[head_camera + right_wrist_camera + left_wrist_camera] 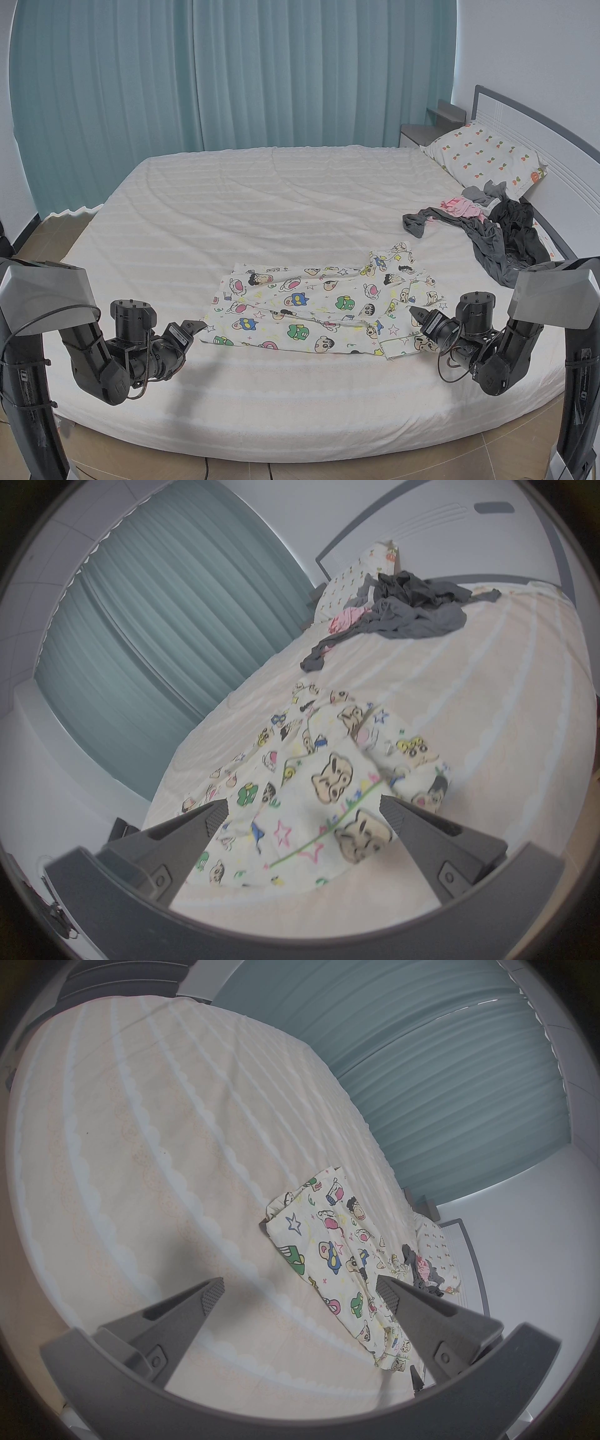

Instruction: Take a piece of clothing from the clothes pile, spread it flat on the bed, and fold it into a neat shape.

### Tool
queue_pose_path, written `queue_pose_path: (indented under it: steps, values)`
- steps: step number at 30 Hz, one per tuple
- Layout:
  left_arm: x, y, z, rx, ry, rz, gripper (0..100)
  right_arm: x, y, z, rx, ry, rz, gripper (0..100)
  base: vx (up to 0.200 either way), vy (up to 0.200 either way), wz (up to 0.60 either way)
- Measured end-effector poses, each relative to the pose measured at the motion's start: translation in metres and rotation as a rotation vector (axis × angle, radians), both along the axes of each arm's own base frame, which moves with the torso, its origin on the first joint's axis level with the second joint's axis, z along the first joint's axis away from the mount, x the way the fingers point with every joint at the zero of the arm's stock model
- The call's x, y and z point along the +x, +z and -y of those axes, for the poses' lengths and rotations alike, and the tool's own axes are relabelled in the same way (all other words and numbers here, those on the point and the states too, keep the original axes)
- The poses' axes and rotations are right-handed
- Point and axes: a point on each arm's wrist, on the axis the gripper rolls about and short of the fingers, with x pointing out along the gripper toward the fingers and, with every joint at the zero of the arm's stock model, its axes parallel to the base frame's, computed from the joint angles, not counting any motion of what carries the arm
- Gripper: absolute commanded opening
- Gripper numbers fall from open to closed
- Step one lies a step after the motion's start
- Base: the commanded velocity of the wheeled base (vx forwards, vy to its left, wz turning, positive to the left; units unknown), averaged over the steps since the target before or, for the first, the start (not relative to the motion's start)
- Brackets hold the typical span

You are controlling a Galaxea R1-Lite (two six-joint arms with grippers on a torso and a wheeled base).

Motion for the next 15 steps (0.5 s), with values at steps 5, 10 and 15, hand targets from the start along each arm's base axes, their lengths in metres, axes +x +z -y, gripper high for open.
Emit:
queue_pose_path:
  steps: [5, 10, 15]
  values:
    - [0.001, -0.001, 0.001, 0.011, -0.005, 0.002, 100, -0.011, -0.005, -0.008, 0.067, 0.052, -0.075, 100, 0.0, 0.0, 0.0]
    - [0.009, -0.002, 0.011, 0.042, 0.009, 0.0, 100, -0.015, -0.007, -0.01, 0.096, 0.065, -0.107, 100, 0.0, 0.0, 0.0]
    - [0.024, -0.007, 0.026, 0.116, 0.05, -0.055, 100, -0.015, -0.008, -0.01, 0.102, 0.066, -0.11, 100, 0.0, 0.0, 0.0]
